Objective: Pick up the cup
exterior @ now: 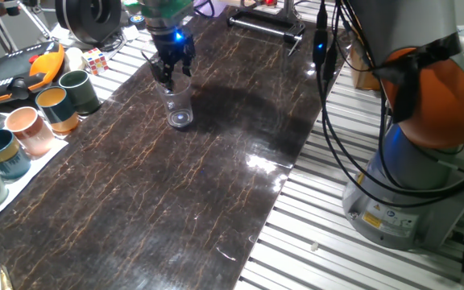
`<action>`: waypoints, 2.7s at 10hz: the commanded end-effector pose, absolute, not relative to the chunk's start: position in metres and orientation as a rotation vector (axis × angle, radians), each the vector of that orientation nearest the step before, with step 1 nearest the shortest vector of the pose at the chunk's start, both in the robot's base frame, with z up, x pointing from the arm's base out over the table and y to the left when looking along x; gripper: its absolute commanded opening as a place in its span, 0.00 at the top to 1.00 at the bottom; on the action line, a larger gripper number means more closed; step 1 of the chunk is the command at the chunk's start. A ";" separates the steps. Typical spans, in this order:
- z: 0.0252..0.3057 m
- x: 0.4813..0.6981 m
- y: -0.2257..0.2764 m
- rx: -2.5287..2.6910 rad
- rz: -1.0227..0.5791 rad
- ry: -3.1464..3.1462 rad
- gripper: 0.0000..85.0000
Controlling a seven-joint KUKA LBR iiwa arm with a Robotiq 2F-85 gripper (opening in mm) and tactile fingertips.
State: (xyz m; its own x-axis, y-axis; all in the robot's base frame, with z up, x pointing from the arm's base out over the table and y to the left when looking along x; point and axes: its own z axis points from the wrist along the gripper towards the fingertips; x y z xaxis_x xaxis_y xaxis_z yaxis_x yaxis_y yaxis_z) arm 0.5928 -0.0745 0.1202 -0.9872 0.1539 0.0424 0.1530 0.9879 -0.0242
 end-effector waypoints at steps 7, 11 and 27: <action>0.114 0.587 -0.075 -0.152 -0.015 -3.113 0.88; 0.115 0.586 -0.073 -0.119 0.003 -3.123 0.99; 0.166 0.560 -0.065 -0.065 -0.048 -3.100 0.99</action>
State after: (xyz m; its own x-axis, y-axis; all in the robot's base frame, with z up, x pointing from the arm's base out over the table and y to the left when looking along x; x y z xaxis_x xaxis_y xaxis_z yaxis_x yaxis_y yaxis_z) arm 0.5601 -0.0649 0.1663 -0.9983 0.0413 0.0406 0.0426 0.9986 0.0304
